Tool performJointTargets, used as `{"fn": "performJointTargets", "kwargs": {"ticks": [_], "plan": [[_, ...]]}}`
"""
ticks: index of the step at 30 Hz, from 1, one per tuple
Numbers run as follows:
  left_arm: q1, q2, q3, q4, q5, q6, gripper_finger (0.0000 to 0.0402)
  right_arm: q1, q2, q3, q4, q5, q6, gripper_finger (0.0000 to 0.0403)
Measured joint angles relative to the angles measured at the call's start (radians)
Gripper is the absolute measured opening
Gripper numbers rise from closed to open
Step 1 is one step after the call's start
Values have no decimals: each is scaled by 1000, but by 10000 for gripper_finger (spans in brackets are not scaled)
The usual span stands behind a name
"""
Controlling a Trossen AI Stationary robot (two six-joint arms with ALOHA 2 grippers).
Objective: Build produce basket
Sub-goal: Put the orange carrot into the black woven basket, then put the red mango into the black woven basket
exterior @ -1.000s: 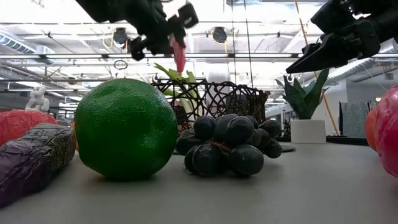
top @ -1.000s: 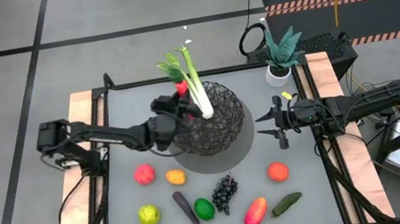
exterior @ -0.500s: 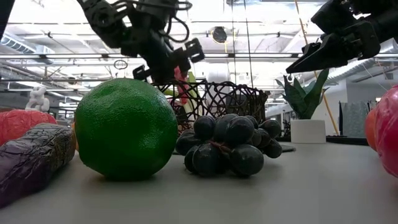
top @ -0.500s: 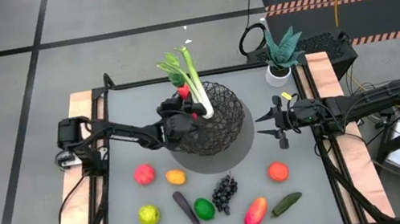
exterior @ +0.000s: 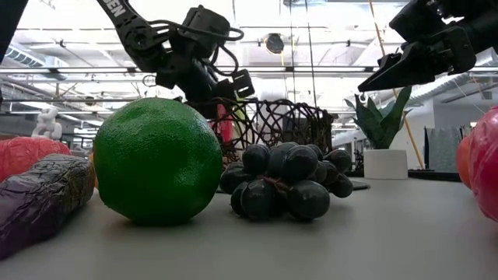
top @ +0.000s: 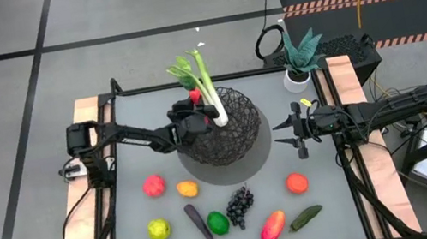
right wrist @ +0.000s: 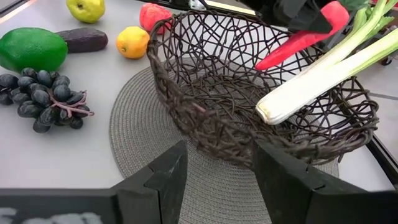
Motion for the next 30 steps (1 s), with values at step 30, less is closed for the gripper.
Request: {"fn": "performJointTargets", "kwargs": {"ticks": [30], "plan": [[-51, -292, 0, -44, 31, 301, 255, 0, 0, 0, -4, 0, 0, 173]]}}
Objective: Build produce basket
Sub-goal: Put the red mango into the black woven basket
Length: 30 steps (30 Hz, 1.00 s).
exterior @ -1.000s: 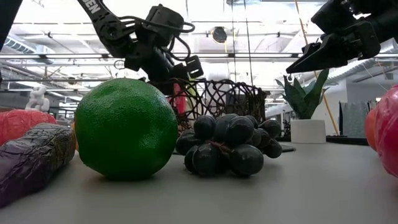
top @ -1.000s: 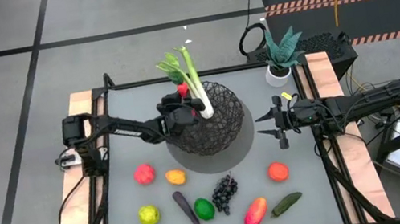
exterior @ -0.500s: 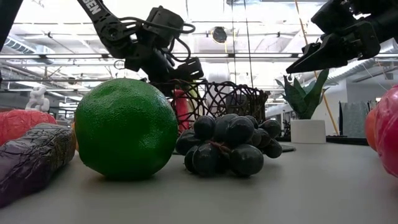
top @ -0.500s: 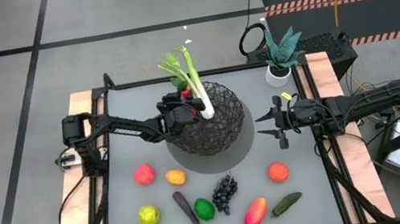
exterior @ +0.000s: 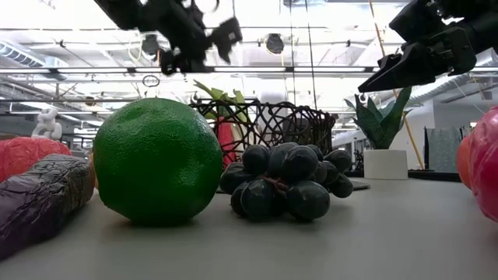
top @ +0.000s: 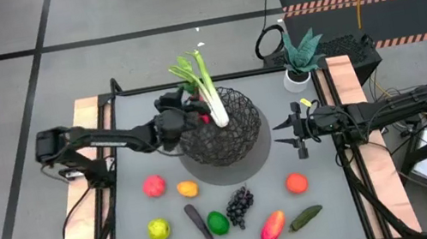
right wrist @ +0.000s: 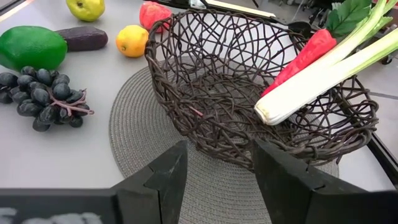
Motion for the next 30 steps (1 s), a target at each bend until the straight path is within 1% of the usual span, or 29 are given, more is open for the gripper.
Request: {"fn": "performJointTargets", "kwargs": {"ticks": [5, 9, 14, 16, 19, 21, 26, 30], "plan": [[-90, -137, 0, -122, 1, 121, 242, 0, 0, 0, -1, -1, 13, 173], [-168, -230, 0, -292, 2, 126, 228, 0, 0, 0, -1, -6, 54, 173], [-247, -307, 0, -521, 2, 69, 202, 4, 0, 0, 0, -129, 137, 173], [-267, -328, 0, -588, 3, 63, 191, 25, 0, 0, 0, -158, 178, 173], [-281, -357, 0, -653, 4, 55, 175, 71, 16, 13, 0, -158, 241, 175], [-287, -368, 0, -665, 14, 55, 165, 115, 37, 25, 3, -157, 308, 178], [-296, -383, 0, -686, 83, 51, 146, 285, 133, 60, -2, -152, 411, 182], [-306, -381, 0, -685, 141, 24, 137, 412, 236, 110, 2, -100, 488, 182]]}}
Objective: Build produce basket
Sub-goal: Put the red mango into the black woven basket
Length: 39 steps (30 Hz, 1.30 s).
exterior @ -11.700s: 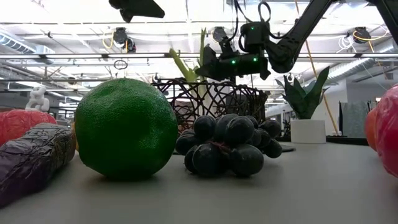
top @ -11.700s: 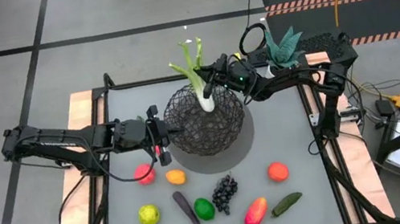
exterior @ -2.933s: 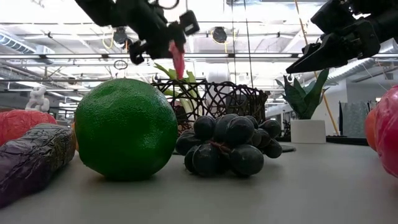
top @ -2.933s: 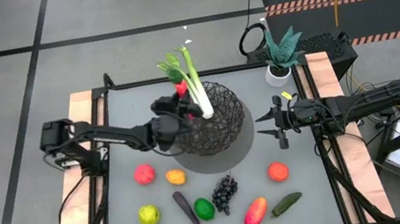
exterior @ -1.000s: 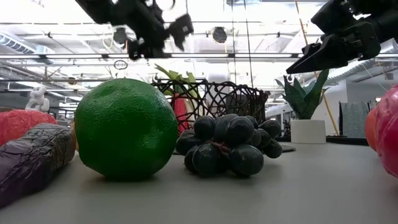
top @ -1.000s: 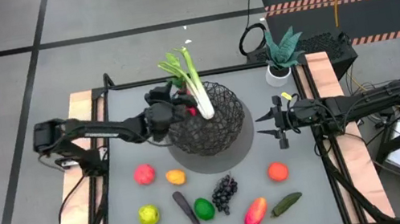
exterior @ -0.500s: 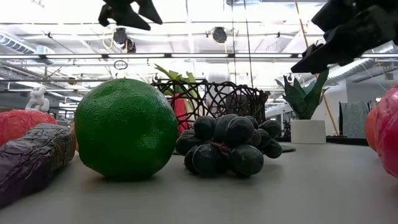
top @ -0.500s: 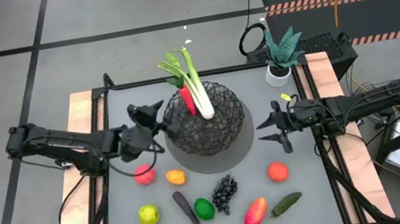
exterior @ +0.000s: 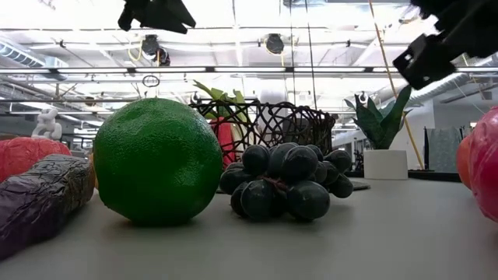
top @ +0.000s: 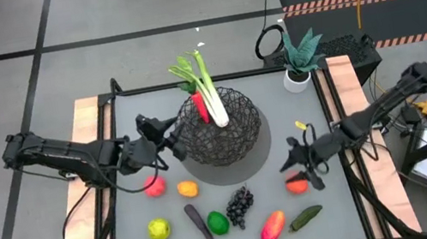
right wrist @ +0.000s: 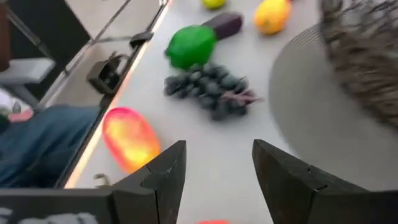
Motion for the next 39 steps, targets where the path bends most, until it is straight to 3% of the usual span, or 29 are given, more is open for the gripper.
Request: {"fn": "performJointTargets", "kwargs": {"ticks": [6, 11, 21, 29, 34, 39], "plan": [[-35, 0, 0, 54, 61, -21, 137, 150, 197, 80, 31, 73, 69, 183], [-95, 10, 0, 124, 79, -18, 132, 216, 370, 119, 191, 74, 63, 189], [-195, 32, 0, 186, 79, 2, 122, 258, 612, 239, 348, 61, -49, 273], [-209, 32, 0, 183, 78, 4, 122, 254, 776, 422, 221, 18, -145, 301], [-207, 32, 0, 183, 70, 10, 122, 250, 848, 499, 164, 15, -199, 299], [-207, 32, 0, 184, 70, 8, 122, 225, 899, 520, 146, -66, -199, 290]]}}
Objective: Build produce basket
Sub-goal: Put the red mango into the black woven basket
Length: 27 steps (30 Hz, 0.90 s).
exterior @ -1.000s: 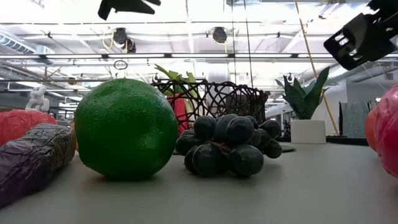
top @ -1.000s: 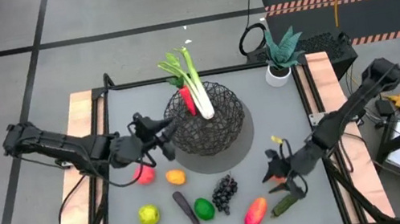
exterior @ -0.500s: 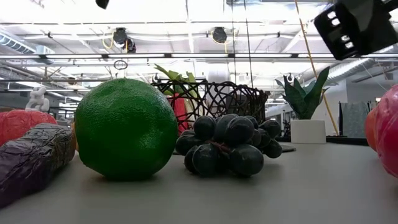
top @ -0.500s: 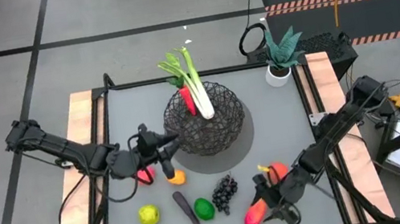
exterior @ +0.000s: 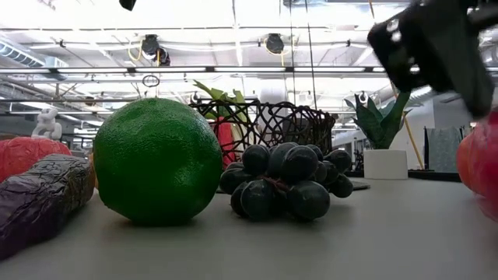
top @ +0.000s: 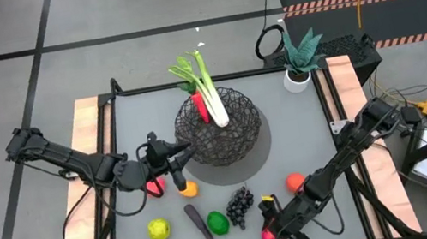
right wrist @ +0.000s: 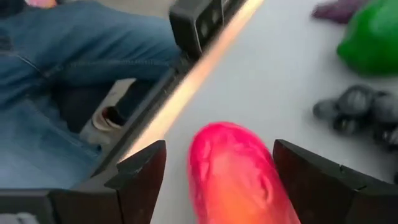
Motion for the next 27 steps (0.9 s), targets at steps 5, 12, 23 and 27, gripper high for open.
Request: {"fn": "performJointTargets", "kwargs": {"ticks": [5, 12, 23, 27], "plan": [[9, 0, 0, 10, -1, 22, 122, -26, 21, 0, -57, 4, -11, 283], [37, 0, 0, 43, -2, 88, 122, -43, 20, 0, -114, 3, -11, 258], [74, 0, 0, 77, -1, 118, 122, -43, -19, -1, -127, 8, -34, 232], [74, 0, 0, 114, 4, 148, 122, -43, -100, -1, -119, 14, -56, 237]]}}
